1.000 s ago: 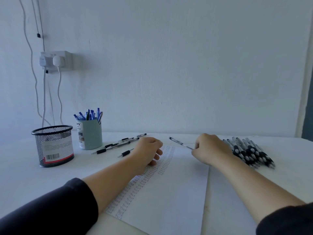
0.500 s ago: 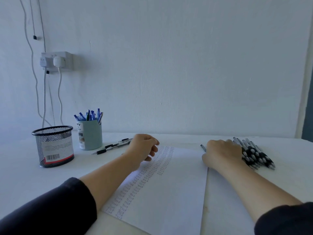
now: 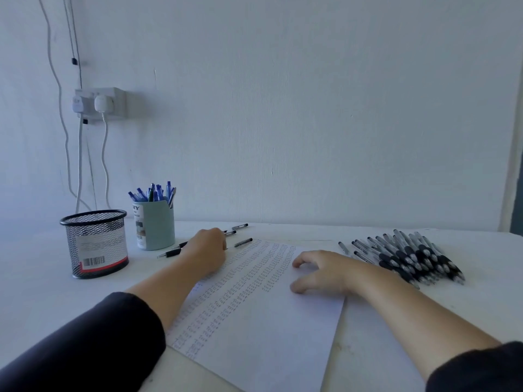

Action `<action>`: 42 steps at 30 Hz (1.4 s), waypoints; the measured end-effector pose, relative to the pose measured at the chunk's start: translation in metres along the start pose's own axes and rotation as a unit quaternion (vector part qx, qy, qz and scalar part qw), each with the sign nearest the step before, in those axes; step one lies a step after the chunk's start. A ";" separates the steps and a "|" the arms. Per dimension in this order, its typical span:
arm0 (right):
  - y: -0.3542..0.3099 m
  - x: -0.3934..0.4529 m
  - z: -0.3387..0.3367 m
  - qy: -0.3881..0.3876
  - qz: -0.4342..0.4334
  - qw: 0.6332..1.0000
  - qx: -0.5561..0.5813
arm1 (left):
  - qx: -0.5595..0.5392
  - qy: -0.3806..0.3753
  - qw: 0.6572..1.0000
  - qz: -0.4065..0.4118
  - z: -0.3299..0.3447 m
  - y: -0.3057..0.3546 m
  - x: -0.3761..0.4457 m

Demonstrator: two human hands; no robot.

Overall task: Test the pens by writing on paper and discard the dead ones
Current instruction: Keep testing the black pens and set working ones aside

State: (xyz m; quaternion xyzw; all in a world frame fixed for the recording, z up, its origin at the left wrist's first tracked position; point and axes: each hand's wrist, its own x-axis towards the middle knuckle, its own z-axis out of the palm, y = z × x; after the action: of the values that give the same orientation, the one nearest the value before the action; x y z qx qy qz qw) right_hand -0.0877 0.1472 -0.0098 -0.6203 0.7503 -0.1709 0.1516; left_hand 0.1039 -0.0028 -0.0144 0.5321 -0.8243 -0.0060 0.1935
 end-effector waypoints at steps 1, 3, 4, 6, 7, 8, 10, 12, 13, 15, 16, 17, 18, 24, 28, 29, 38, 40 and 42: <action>0.000 0.000 0.000 0.001 0.002 1.000 -0.001 | 0.013 0.003 1.000 -0.001 -0.001 0.002 -0.001; 0.001 0.002 0.001 0.001 0.005 1.000 0.001 | 0.044 0.014 0.999 0.000 -0.005 0.006 -0.006; 0.001 0.002 0.001 0.002 0.006 1.000 0.000 | 0.051 0.030 0.998 0.000 -0.007 0.008 -0.008; 0.002 0.003 0.001 0.008 0.016 1.000 -0.010 | 0.037 0.074 0.997 0.002 -0.010 0.012 -0.011; 0.003 0.004 0.001 0.012 0.024 0.999 -0.021 | 0.019 0.095 0.995 0.011 -0.011 0.013 -0.012; 0.004 0.005 0.001 0.016 0.032 0.999 -0.032 | -0.007 0.112 0.994 0.018 -0.012 0.015 -0.013; 0.006 0.006 0.001 0.019 0.042 0.998 -0.049 | -0.062 0.134 0.989 0.033 -0.013 0.021 -0.014; 0.008 0.006 0.001 0.019 0.047 0.997 -0.057 | -0.087 0.136 0.986 0.043 -0.014 0.027 -0.017; 0.008 0.006 0.001 0.019 0.048 0.997 -0.062 | -0.090 0.139 0.985 0.048 -0.015 0.030 -0.019; 0.009 0.006 0.001 0.023 0.049 0.996 -0.073 | -0.044 0.143 0.987 0.063 -0.016 0.035 -0.024; 0.009 0.006 0.001 0.024 0.051 0.996 -0.073 | -0.006 0.140 0.988 0.063 -0.015 0.037 -0.025; 0.009 0.007 0.001 0.024 0.054 0.996 -0.071 | 0.023 0.137 0.988 0.061 -0.015 0.038 -0.027; 0.010 0.008 0.001 0.023 0.057 0.996 -0.069 | 0.042 0.139 0.988 0.056 -0.015 0.040 -0.028; 0.010 0.008 0.002 0.023 0.064 0.995 -0.070 | 0.087 0.135 0.986 0.047 -0.020 0.047 -0.034; 0.010 0.007 0.002 0.020 0.054 0.996 -0.067 | 0.088 0.156 0.983 0.050 -0.021 0.049 -0.036; 0.010 0.006 0.002 0.020 0.051 0.996 -0.072 | 0.086 0.160 0.982 0.053 -0.021 0.049 -0.037; 0.009 0.005 0.002 0.019 0.045 0.995 -0.090 | 0.065 0.177 0.979 0.080 -0.021 0.051 -0.038; 0.008 0.003 0.001 0.019 0.045 0.994 -0.099 | 0.047 0.160 0.980 0.108 -0.020 0.050 -0.037; 0.007 0.002 0.001 0.018 0.042 0.993 -0.106 | -0.017 0.153 0.979 0.135 -0.017 0.049 -0.036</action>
State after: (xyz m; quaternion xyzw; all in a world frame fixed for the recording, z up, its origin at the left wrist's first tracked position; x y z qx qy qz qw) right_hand -0.0941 0.1462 -0.0137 -0.5977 0.7921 -0.0951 0.0789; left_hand 0.0795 0.0533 0.0003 0.4067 -0.8490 0.0875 0.3259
